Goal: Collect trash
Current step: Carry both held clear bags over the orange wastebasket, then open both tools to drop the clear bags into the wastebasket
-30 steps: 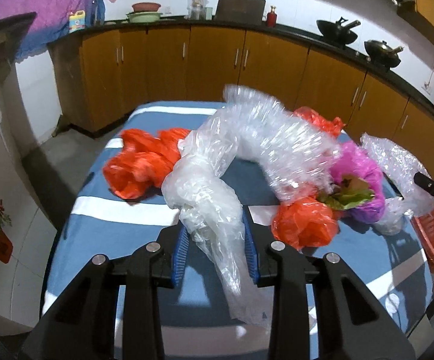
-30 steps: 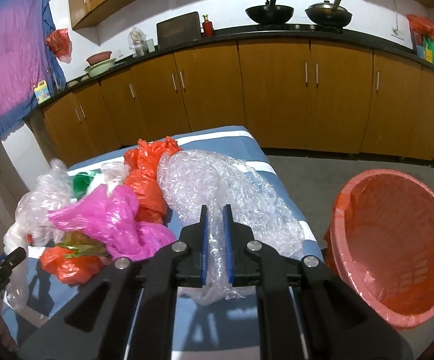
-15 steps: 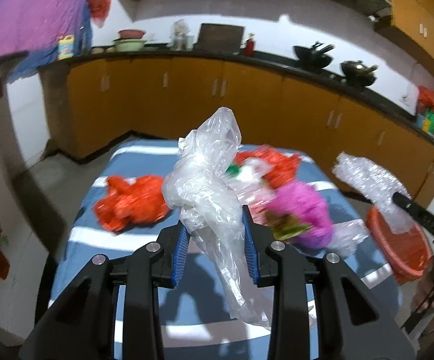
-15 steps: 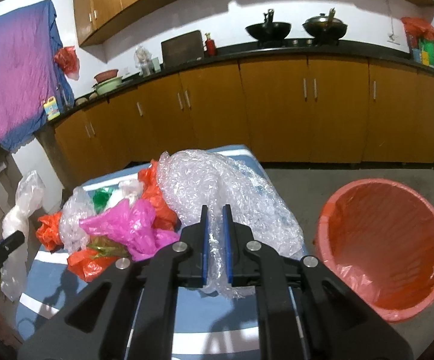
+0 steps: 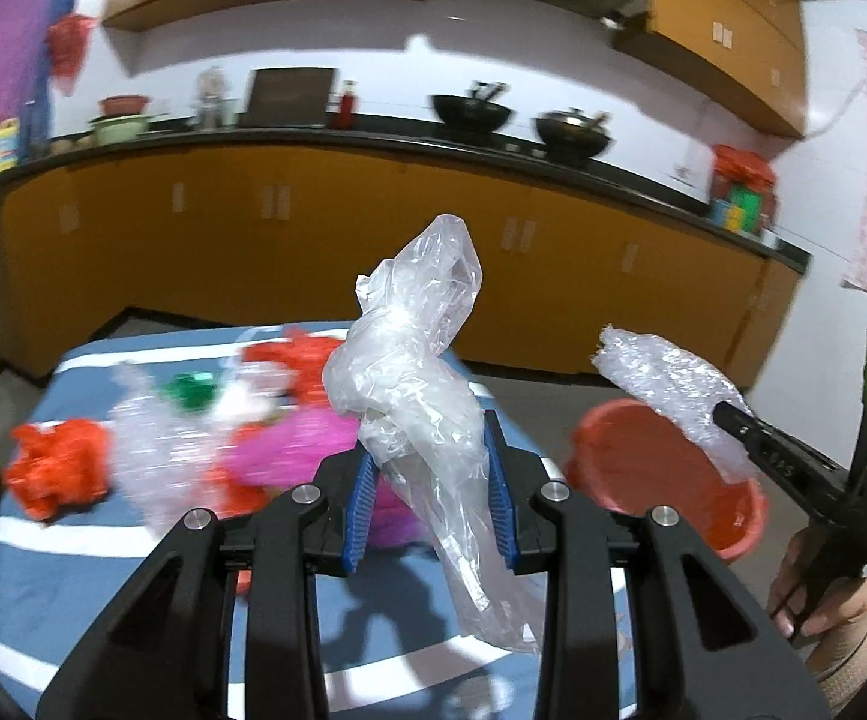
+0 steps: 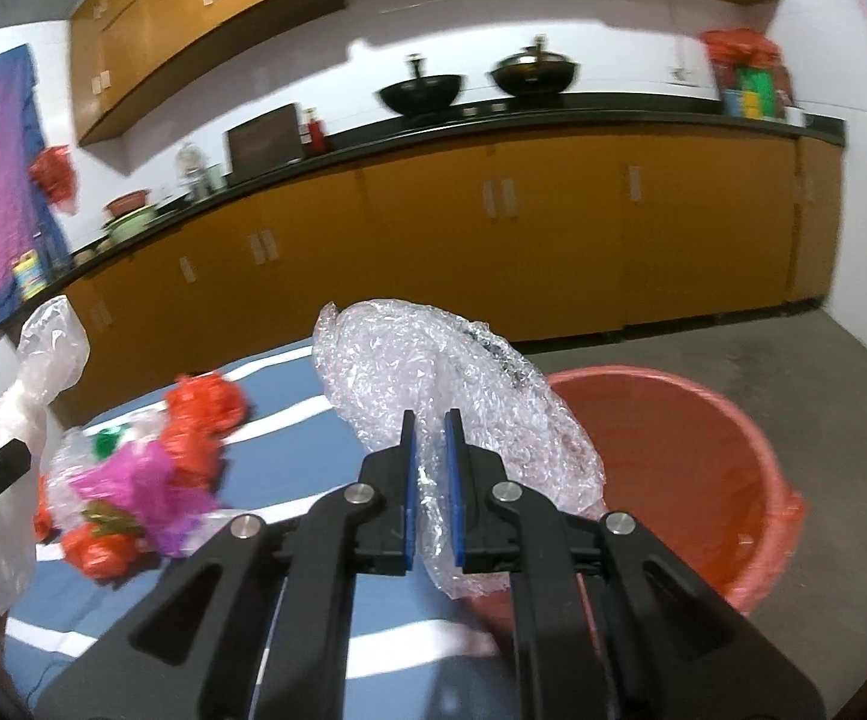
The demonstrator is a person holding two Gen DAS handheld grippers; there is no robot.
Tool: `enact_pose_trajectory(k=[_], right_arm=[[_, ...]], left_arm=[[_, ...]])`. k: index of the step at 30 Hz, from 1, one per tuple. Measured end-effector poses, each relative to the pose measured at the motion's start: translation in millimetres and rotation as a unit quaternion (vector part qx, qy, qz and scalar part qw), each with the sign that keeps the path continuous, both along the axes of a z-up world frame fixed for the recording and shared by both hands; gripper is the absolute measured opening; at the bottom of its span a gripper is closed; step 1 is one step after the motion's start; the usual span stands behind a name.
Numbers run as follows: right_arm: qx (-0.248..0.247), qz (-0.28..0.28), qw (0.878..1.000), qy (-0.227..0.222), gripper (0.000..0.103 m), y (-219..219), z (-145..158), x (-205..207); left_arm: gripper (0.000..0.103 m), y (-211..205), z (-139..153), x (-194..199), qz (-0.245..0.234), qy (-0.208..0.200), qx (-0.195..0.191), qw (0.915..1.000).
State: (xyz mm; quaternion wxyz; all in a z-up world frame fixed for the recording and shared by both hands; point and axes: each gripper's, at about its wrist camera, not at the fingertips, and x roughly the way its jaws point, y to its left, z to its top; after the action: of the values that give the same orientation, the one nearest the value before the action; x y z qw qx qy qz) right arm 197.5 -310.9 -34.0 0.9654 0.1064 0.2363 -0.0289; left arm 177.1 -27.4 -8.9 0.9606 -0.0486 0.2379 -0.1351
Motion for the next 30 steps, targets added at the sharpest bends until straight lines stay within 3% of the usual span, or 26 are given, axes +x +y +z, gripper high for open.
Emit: enact_pose_trajectory(k=[6,11,20,28,30], right_arm=[[0.01,-0.068,0.997,0.017,0.01,-62.0,-15.5,-6.9],[0.014,-0.094,0.995,0.028,0.01,-94.4,-28.9,-8.3],[0.038,-0.115,0.992,0.039,0.01,-135.4,-49.3,-3.9],[0.056,-0.117,0.991,0.041,0.01,-153.8,-60.4,12.9],[0.061,-0.115,0.991,0.041,0.015,-155.8,-61.8,16.4]], left_arm=[[0.033,-64.3,-6.8,12.8,-0.062,0.003,0.003,0.9981],[0.033,-110.3,-16.5,26.7,-0.1,0.018,0.002,0.9948],[0.033,-181.0,-47.6,52.4,-0.156,0.052,0.024,0.9861],[0.034,-212.5,-62.5,63.4,-0.184,0.068,0.046,0.9795],[0.035,-218.2,-66.3,66.3,-0.189,0.075,0.05,0.9778]])
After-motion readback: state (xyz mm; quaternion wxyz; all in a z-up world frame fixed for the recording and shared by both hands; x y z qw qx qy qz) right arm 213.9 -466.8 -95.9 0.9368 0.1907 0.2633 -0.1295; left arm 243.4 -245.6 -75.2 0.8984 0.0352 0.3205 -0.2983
